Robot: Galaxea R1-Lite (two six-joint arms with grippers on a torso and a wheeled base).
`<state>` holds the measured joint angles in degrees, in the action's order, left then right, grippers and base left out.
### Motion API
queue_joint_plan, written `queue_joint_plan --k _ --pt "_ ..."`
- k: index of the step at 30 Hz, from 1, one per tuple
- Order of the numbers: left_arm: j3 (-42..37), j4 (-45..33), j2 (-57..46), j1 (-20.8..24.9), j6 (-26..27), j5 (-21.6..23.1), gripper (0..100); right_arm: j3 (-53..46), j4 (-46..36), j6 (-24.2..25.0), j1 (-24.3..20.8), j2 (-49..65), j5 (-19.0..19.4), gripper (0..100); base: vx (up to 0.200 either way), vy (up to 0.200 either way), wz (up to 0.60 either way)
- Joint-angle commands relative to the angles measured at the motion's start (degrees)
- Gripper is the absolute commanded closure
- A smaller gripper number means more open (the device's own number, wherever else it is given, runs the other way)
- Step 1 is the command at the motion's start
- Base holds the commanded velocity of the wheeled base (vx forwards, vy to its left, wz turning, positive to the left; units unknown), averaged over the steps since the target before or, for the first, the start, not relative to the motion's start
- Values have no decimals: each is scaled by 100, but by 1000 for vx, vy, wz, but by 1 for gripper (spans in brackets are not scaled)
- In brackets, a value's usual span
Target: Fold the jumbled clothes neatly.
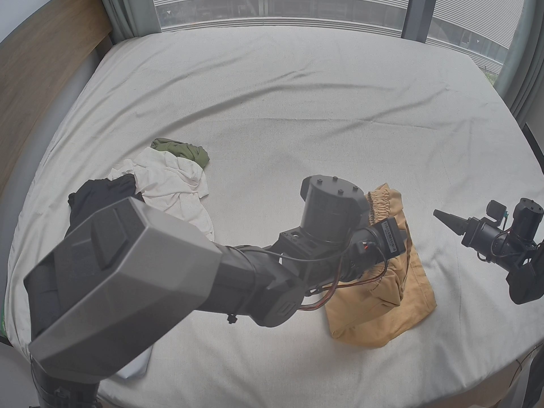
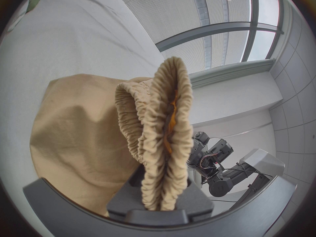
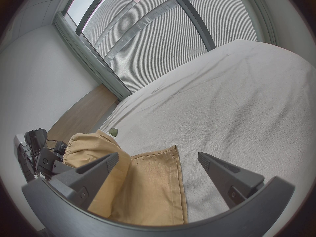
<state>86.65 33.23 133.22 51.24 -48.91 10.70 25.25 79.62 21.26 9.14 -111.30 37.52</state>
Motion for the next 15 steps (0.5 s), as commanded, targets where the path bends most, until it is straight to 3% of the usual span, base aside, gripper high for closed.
queue_joint_plan --k 1,12,13,15 --pt "115 -1 266 44 -5 -7 100 7 1 1 0 -6 1 0 0 0 0" --pt "229 -115 380 27 4 -7 100 24 1 1 9 -6 1 0 0 0 0" --pt "229 -106 407 18 4 -16 0 24 1 1 9 -6 1 0 0 0 0" --pt "265 -115 442 0 4 -24 0 24 1 1 0 -6 1 0 0 0 0"
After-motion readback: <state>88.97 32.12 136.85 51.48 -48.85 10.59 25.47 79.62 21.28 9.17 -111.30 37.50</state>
